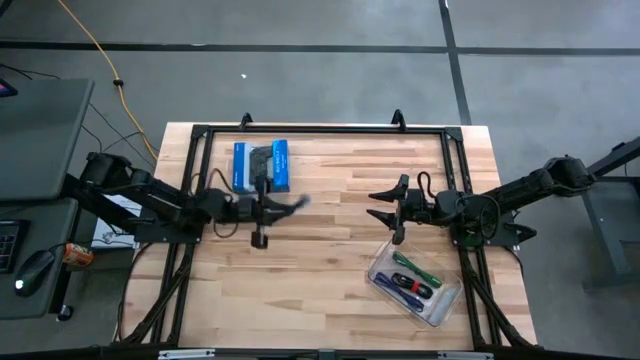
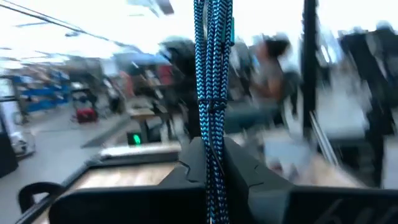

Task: Pick and place USB-C Cables
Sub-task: Put the blue charger cable into the transparent bin

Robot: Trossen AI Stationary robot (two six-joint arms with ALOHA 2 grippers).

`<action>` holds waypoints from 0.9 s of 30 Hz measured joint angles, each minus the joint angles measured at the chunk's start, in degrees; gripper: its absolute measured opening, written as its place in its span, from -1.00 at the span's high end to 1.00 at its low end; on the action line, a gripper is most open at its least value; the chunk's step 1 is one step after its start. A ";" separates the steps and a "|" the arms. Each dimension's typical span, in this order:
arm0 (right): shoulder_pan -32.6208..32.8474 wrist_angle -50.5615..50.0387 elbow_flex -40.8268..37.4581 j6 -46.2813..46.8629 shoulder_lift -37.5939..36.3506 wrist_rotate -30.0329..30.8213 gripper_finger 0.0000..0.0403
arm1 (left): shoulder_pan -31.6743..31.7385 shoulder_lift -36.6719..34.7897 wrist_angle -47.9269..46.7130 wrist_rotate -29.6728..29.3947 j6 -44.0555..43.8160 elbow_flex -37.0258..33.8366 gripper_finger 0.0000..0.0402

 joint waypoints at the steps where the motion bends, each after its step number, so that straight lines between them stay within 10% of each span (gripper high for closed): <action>1: 0.01 0.19 0.00 0.00 0.00 0.00 0.02 | 0.55 -0.08 3.19 -0.61 -1.85 -1.15 1.00; 15: -0.02 3.90 0.00 5.27 1.13 0.20 0.02 | 1.89 0.01 8.24 -6.55 -14.42 -2.37 1.00; 27: -1.77 22.28 5.00 5.62 18.93 0.17 0.02 | 0.18 11.91 5.40 -5.86 -18.70 6.83 1.00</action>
